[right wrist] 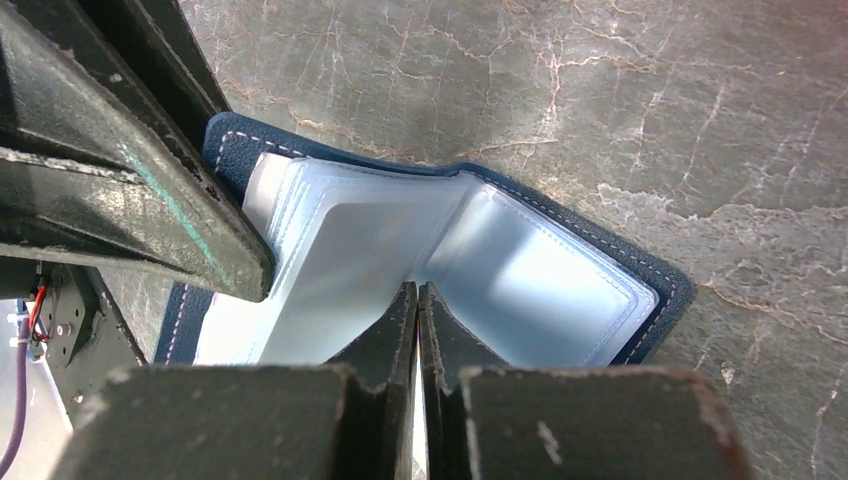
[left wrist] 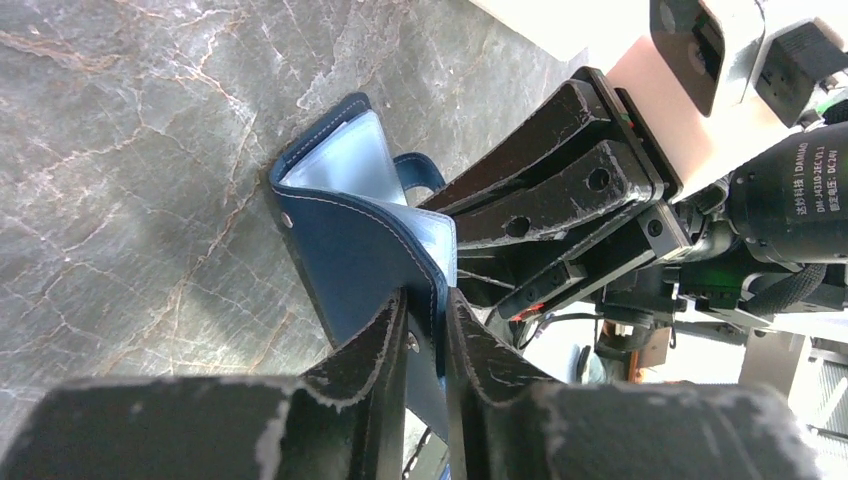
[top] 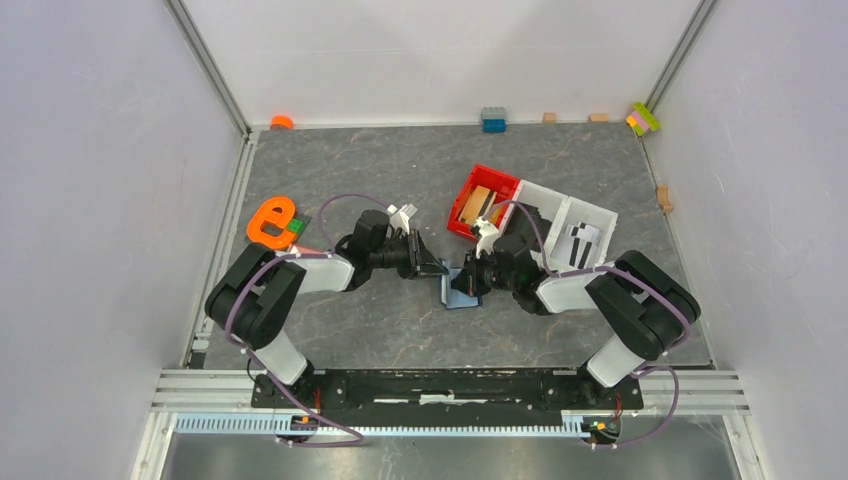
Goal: Take the credit cards out of the card holder
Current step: Remove the credit card from the card holder.
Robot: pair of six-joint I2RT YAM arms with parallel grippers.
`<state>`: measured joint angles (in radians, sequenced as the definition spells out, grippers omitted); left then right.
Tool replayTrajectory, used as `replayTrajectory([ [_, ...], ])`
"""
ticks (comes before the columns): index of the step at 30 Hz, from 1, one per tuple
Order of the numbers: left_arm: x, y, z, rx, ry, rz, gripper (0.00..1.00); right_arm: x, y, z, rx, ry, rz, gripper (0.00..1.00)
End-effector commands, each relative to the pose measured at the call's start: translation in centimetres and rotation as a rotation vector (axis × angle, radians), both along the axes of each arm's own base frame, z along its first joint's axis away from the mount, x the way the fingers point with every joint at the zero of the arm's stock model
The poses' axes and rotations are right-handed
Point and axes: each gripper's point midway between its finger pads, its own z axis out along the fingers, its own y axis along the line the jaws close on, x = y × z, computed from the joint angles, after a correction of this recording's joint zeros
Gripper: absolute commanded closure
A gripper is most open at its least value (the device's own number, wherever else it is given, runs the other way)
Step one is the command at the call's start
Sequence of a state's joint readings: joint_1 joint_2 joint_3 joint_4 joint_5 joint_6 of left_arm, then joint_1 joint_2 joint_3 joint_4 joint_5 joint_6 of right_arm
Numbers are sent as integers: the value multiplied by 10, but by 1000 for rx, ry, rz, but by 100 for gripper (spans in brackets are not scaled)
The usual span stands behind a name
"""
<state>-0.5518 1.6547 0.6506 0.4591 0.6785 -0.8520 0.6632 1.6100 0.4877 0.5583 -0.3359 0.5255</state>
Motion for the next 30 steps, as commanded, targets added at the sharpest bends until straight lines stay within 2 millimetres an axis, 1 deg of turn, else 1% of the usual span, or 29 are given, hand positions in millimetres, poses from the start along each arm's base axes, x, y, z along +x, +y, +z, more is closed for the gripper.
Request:
replayTrajectory([
  [1, 8, -3, 3, 24, -57, -9, 80, 10, 12, 20, 42, -62, 18, 93],
  [2, 8, -3, 2, 26, -57, -8, 81, 10, 12, 20, 41, -62, 16, 93],
  [4, 9, -2, 2, 31, -55, -8, 81, 10, 12, 19, 41, -60, 17, 93],
  [6, 8, -3, 3, 29, -55, -10, 74, 10, 12, 20, 43, -61, 20, 91],
  [7, 9, -3, 4, 26, -60, -11, 74, 10, 12, 20, 42, -61, 21, 90],
  [8, 9, -2, 4, 27, -64, -11, 76, 10, 13, 20, 43, -62, 22, 90],
  [10, 9, -2, 4, 32, -68, -8, 82, 10, 13, 20, 43, -62, 23, 86],
  [14, 12, 5, -8, 106, -53, 18, 90, 13, 8, 20, 19, -73, -2, 71],
  [16, 14, 10, -13, 147, -50, 29, 94, 16, 4, 20, 1, -81, -21, 68],
  [18, 14, 11, -13, 160, -53, 33, 98, 17, 3, 21, -6, -87, -26, 68],
  [23, 16, 15, -12, 184, -65, 46, 98, 22, -2, 23, -40, -103, -49, 67],
  [27, 17, 18, -9, 199, -78, 57, 98, 25, -10, 34, -45, -146, -81, 65],
  [30, 17, 19, -5, 200, -92, 62, 98, 22, -9, 42, -23, -166, -69, 61],
])
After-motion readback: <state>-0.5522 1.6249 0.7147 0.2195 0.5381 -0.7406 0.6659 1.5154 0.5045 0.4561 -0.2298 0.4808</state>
